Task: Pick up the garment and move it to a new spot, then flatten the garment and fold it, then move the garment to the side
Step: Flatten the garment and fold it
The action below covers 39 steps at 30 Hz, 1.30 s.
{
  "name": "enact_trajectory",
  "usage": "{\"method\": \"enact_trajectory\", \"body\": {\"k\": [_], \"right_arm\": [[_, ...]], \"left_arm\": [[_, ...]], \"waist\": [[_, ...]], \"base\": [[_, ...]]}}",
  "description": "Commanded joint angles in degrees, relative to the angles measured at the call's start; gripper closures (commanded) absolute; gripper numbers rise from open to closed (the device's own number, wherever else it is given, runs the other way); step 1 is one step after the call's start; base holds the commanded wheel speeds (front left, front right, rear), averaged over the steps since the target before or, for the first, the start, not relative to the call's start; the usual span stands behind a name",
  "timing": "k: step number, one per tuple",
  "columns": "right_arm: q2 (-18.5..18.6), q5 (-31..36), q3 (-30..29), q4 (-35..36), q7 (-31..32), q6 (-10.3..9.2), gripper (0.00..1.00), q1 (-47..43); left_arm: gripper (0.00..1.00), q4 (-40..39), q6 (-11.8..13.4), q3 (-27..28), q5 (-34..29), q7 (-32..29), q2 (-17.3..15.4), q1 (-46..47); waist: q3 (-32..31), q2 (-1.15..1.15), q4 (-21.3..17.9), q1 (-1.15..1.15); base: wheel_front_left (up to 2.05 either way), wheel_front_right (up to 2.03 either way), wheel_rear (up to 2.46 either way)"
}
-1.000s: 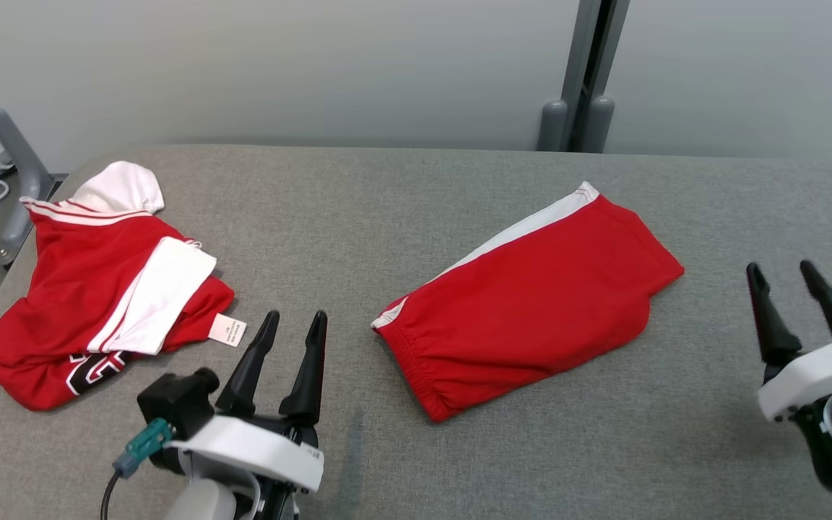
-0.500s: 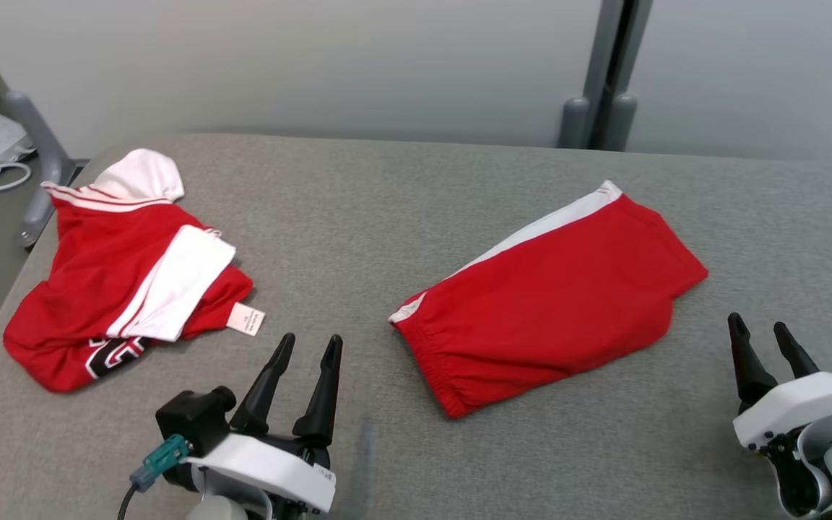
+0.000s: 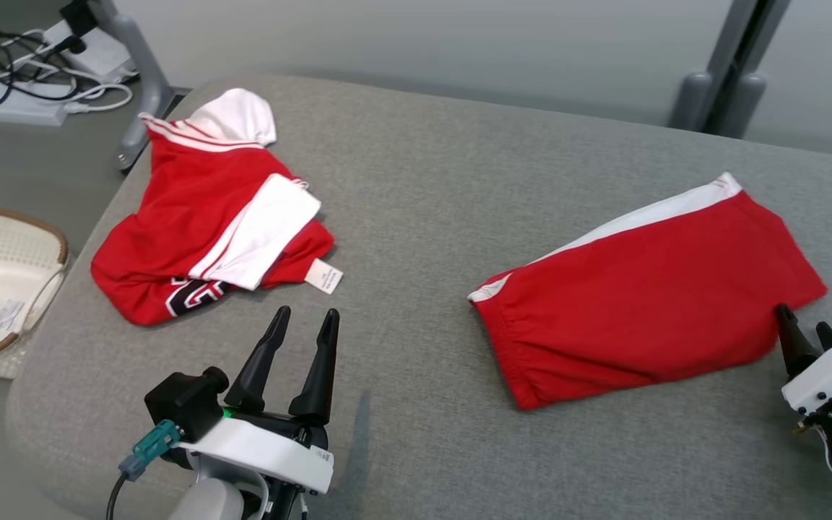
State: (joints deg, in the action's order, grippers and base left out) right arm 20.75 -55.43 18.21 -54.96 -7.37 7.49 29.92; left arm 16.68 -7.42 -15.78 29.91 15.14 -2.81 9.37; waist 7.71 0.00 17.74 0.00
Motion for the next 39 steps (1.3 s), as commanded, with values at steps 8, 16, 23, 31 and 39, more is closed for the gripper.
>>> {"method": "enact_trajectory", "body": {"k": [8, 16, 23, 31, 39], "right_arm": [[1.52, -5.16, 1.58, -3.97, 4.55, -0.01, 0.0, 3.12], [3.13, -7.05, 3.15, -6.73, 5.99, -0.01, 0.0, 7.1], [3.68, -7.37, 5.49, -8.07, 6.57, -0.01, 0.0, 10.1], [4.1, -7.71, 8.01, -7.8, 6.36, 0.0, 1.0, 11.39], [4.86, -9.96, 8.5, -7.35, 2.05, 0.0, 1.0, 10.43]], "left_arm": [[0.0, -1.24, 0.46, -0.51, 2.55, -0.02, -0.22, 0.89], [0.0, -1.89, 0.76, -1.07, 2.99, -0.02, -0.21, 2.11], [0.0, -2.99, 0.83, -1.38, 3.23, -0.02, -0.22, 2.87], [0.0, -3.51, 0.93, -1.43, 4.63, -0.02, -0.22, 3.4], [0.0, -2.79, 1.09, -1.33, 4.67, -0.03, -0.21, 3.19]], "waist": [[2.61, 0.0, 4.16, 0.0], [5.13, 0.0, 6.11, 0.0], [6.7, 0.0, 6.94, 0.0], [7.55, 0.0, 7.27, 0.0], [6.41, 0.0, 6.77, 0.0]], "base": [[0.0, 0.0, 0.0], [0.0, 0.0, 0.0], [0.0, 0.0, 0.0], [0.0, 0.0, 0.0], [0.0, 0.0, 0.0]]}}
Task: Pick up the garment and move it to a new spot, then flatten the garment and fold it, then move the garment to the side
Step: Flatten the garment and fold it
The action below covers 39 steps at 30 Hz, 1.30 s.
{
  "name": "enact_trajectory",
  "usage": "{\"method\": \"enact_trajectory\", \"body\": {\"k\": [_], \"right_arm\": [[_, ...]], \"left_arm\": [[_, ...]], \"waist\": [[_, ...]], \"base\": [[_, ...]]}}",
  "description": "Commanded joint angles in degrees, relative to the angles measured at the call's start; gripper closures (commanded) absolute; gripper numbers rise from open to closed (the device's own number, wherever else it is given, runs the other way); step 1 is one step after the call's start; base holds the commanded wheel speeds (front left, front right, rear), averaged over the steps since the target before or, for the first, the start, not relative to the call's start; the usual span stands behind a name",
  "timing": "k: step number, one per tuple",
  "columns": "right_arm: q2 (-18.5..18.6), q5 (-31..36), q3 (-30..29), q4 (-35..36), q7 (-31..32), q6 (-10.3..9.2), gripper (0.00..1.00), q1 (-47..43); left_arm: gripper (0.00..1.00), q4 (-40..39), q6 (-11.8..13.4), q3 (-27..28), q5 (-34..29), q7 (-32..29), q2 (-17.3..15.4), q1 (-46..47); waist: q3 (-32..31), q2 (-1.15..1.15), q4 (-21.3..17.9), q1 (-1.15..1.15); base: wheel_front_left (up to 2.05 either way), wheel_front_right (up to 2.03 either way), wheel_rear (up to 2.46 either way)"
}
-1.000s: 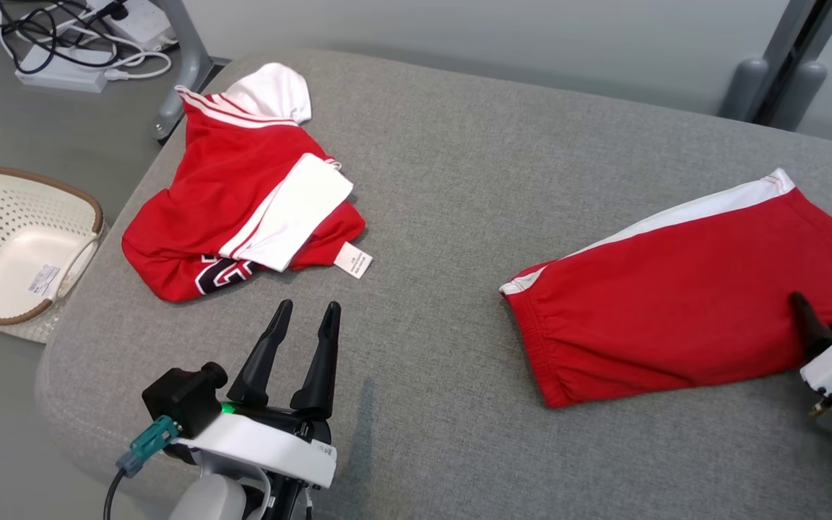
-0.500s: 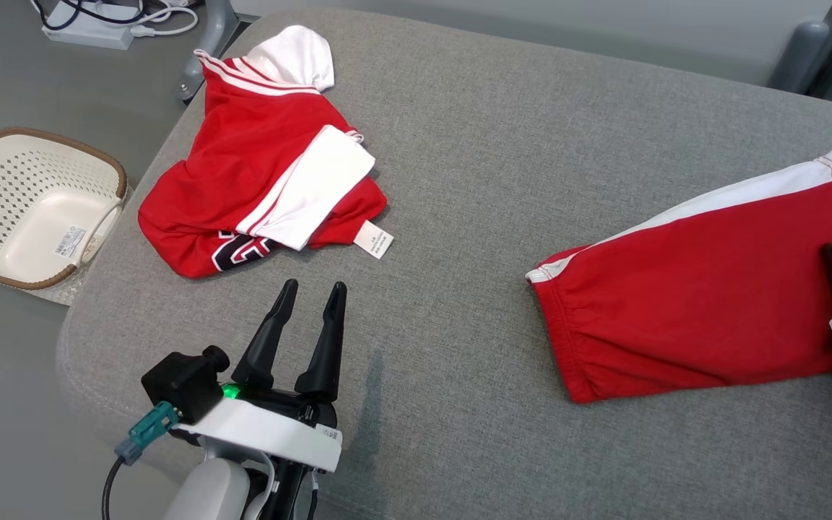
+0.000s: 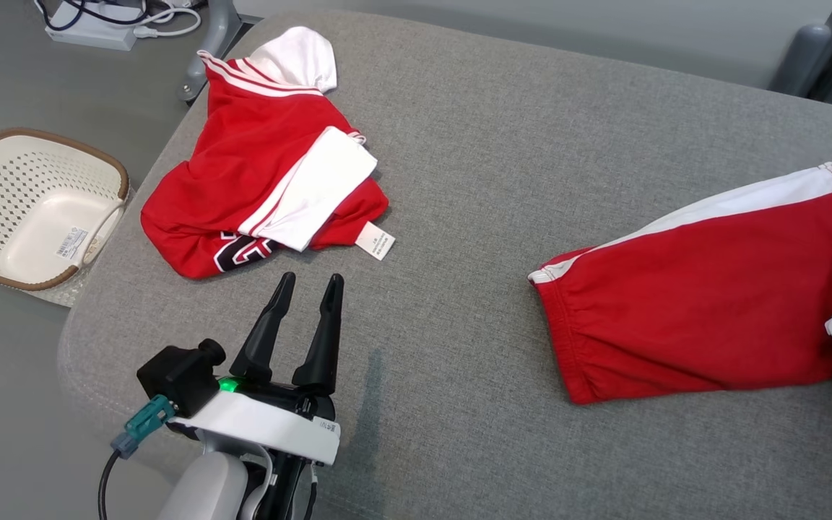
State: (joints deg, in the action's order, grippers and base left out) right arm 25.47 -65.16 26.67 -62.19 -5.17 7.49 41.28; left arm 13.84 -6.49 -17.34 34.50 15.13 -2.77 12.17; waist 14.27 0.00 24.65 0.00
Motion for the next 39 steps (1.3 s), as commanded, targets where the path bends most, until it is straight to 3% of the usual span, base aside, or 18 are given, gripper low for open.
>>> {"method": "enact_trajectory", "body": {"k": [1, 11, 22, 28, 33, 39], "right_arm": [[0.28, -0.62, 0.07, 0.01, -0.73, 0.0, 1.0, -1.17], [0.88, -4.67, -0.72, 0.46, -7.06, -0.01, 1.0, -5.51], [1.85, -6.74, -4.25, -4.67, -10.12, 0.0, 1.0, -12.51], [2.72, -2.47, -9.21, -6.01, -10.12, 0.0, 1.0, -13.92], [1.63, 3.19, -12.39, -2.34, -10.11, 0.0, 1.0, -14.3], [-3.08, 13.05, -16.99, 6.56, -10.09, 0.0, 1.0, -16.76]], "left_arm": [[0.0, 0.09, 0.12, 0.29, 0.06, -0.01, -0.24, 0.28], [0.0, 0.27, -0.16, 0.89, -0.74, -0.02, -0.25, -1.07], [0.0, 0.85, -0.39, 1.16, -0.98, -0.02, -0.26, -2.61], [0.0, 1.11, -0.42, 1.11, -0.43, -0.02, -0.24, -3.47], [0.0, 1.12, -0.47, 0.91, -0.35, -0.01, -0.27, -3.48], [0.0, 1.67, -0.49, 2.04, 1.81, -0.02, -0.26, -4.3]], "waist": [[-0.38, 0.0, -0.3, 0.0], [-3.64, 0.0, -3.56, 0.0], [-7.95, 0.0, -7.95, 0.0], [-10.09, 0.0, -10.14, 0.0], [-11.17, 0.0, -11.03, 0.0], [-12.99, 0.0, -11.43, 0.0]], "base": [[0.0, 0.0, 0.0], [0.0, 0.0, 0.0], [0.0, 0.0, 0.0], [0.0, 0.0, 0.0], [0.0, 0.0, 0.0], [0.0, 0.0, 0.0]]}}
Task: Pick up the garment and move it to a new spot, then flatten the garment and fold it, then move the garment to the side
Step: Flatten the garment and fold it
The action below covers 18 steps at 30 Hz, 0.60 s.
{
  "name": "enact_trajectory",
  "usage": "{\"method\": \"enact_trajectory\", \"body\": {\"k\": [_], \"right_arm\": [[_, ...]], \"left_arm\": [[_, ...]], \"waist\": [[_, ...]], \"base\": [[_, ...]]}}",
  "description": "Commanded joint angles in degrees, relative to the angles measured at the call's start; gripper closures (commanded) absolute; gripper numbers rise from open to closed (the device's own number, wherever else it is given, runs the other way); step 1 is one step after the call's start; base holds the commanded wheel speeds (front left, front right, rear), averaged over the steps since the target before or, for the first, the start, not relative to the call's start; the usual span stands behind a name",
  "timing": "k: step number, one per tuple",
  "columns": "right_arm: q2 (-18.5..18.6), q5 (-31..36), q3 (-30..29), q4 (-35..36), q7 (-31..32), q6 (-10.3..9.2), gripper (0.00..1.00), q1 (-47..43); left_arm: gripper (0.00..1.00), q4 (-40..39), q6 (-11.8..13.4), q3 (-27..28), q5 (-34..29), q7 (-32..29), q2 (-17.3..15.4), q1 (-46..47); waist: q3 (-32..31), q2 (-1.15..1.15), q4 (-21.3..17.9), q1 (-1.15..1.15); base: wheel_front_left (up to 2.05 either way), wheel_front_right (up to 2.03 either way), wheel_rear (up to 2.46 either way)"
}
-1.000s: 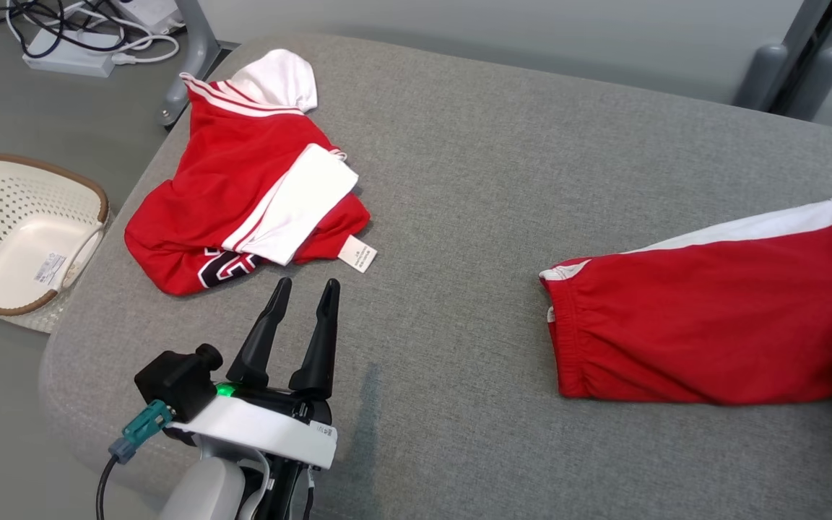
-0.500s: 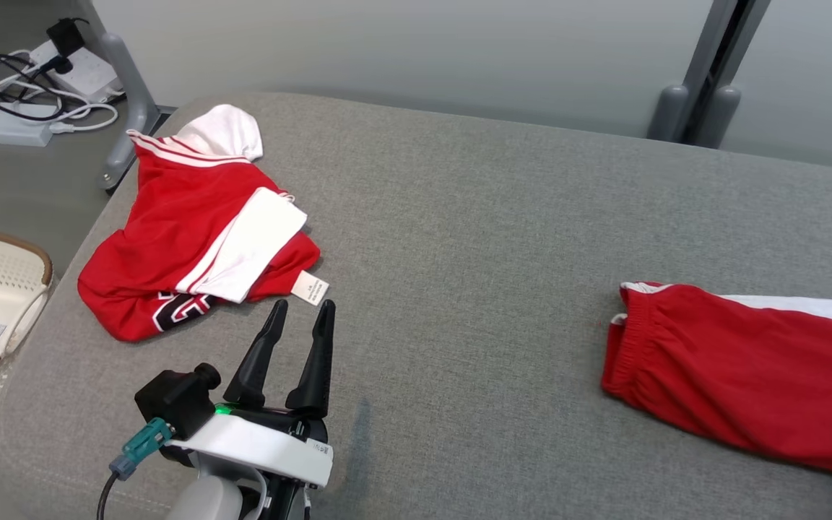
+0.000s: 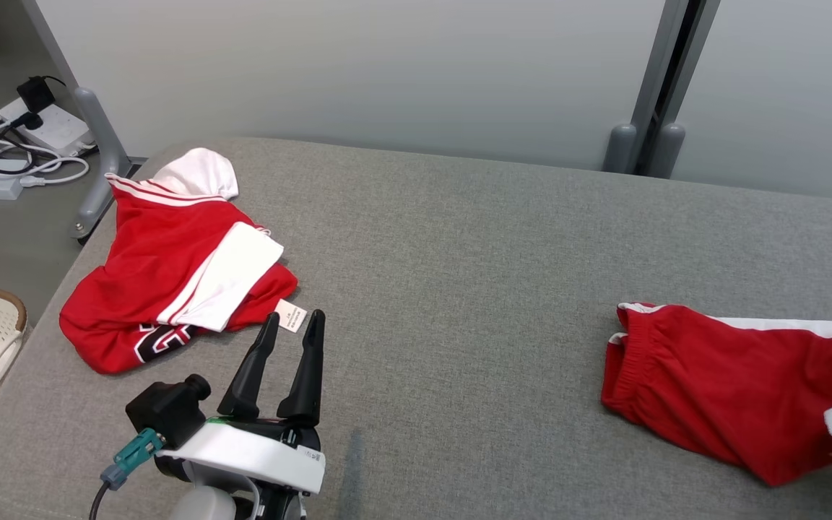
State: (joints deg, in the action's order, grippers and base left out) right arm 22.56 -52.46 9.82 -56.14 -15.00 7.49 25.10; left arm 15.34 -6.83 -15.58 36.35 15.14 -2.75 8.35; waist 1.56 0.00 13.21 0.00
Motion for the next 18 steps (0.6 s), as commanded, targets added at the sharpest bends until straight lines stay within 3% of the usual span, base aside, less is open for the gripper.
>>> {"method": "enact_trajectory", "body": {"k": [1, 6, 11, 18], "right_arm": [[-0.98, 1.34, -0.41, 1.83, -0.25, 0.0, 1.0, -1.15], [-4.88, 4.73, 0.35, 7.91, -0.25, 0.0, 1.0, -3.83], [-7.95, 4.39, 4.95, 11.73, -0.26, 0.0, 1.0, -6.14], [-8.85, 2.01, 9.79, 9.47, -0.25, 0.0, 1.0, -5.54]], "left_arm": [[0.0, 0.31, -0.18, 0.32, 0.08, -0.02, -0.25, -0.44], [0.0, 0.88, -0.25, 0.8, 0.44, -0.03, -0.27, -0.86], [0.0, 1.3, -0.39, 1.06, -0.21, -0.03, -0.27, -1.16], [0.0, 1.69, -0.56, 0.82, -0.47, -0.03, -0.27, -1.38]], "waist": [[-0.55, 0.0, 0.05, 0.0], [-1.61, 0.0, 0.52, 0.0], [-2.28, 0.0, 1.15, 0.0], [-2.42, 0.0, 2.3, 0.0]], "base": [[0.0, 0.0, 0.0], [0.0, 0.0, 0.0], [0.0, 0.0, 0.0], [0.0, 0.0, 0.0]]}}
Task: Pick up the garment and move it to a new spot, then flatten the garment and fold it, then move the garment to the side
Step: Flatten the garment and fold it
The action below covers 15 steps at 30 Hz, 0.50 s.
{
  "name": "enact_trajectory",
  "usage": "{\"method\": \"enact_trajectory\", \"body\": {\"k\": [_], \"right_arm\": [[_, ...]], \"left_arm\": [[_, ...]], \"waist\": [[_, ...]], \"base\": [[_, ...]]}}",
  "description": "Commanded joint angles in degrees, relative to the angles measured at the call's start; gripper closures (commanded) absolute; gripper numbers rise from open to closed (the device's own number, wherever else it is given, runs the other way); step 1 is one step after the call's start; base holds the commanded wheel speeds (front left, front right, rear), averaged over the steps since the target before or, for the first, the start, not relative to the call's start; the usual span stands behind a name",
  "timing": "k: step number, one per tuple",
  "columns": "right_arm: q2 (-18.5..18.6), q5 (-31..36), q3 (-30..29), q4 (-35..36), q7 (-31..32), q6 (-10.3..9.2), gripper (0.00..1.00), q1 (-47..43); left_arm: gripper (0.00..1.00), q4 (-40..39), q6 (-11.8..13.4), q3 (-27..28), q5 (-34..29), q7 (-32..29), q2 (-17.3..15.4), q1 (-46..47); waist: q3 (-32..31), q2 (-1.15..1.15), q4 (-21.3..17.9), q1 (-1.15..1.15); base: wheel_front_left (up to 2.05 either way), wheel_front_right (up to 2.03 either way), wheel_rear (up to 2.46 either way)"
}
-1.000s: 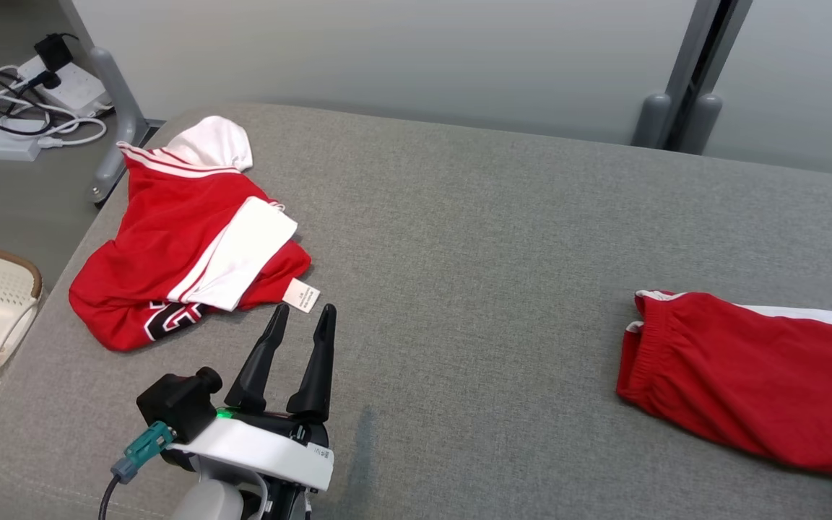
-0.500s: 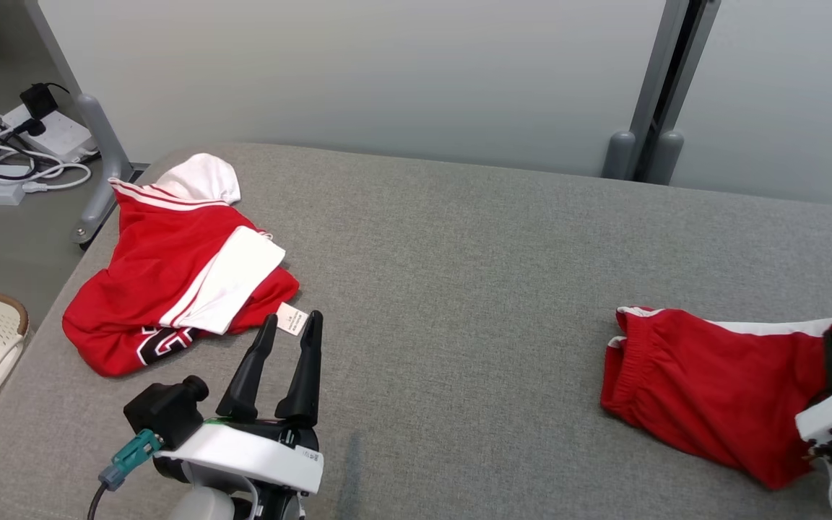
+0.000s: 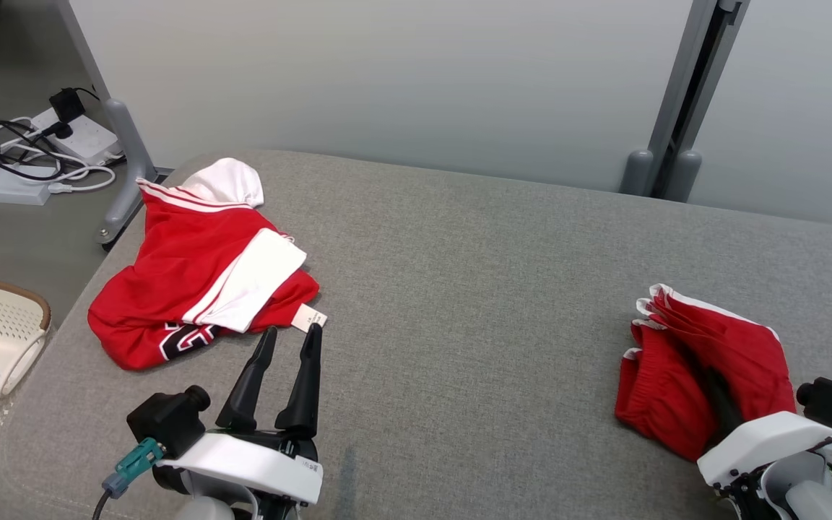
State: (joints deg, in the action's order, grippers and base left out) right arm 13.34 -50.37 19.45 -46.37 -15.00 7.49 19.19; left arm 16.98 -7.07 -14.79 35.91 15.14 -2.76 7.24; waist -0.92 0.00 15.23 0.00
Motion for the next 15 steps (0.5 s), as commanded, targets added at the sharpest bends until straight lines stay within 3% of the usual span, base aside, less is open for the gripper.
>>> {"method": "enact_trajectory", "body": {"k": [1, 9, 10, 11, 15], "right_arm": [[0.43, -0.25, 0.48, -0.78, -0.25, 0.0, 1.0, 0.57], [-0.81, -1.96, 4.87, -2.22, -0.25, 0.0, 1.0, 1.57], [-0.76, -2.12, 5.2, -2.26, -0.26, 0.0, 0.64, 1.85], [-1.09, -2.65, 5.96, -2.44, -0.25, 0.0, 0.0, 1.88], [-0.87, -3.95, 8.2, -1.7, -0.25, 0.0, 0.0, 2.8]], "left_arm": [[0.0, 0.07, -0.34, -0.19, 0.01, -0.03, -0.26, -0.18], [0.0, 0.22, -0.45, -0.46, -0.12, -0.03, -0.25, -0.55], [0.0, 0.24, -0.4, -0.49, -0.04, -0.03, -0.26, -0.51], [0.0, 0.27, -0.34, -0.53, 0.05, -0.03, -0.26, -0.41], [0.0, 0.28, -0.37, -0.48, 0.59, -0.02, -0.25, -0.07]], "waist": [[0.12, 0.0, 0.56, 0.0], [0.74, 0.0, 1.9, 0.0], [0.87, 0.0, 2.02, 0.0], [0.97, 0.0, 2.13, 0.0], [1.28, 0.0, 2.41, 0.0]], "base": [[0.0, 0.0, 0.0], [0.0, 0.0, 0.0], [0.0, 0.0, 0.0], [0.0, 0.0, 0.0], [0.0, 0.0, 0.0]]}}
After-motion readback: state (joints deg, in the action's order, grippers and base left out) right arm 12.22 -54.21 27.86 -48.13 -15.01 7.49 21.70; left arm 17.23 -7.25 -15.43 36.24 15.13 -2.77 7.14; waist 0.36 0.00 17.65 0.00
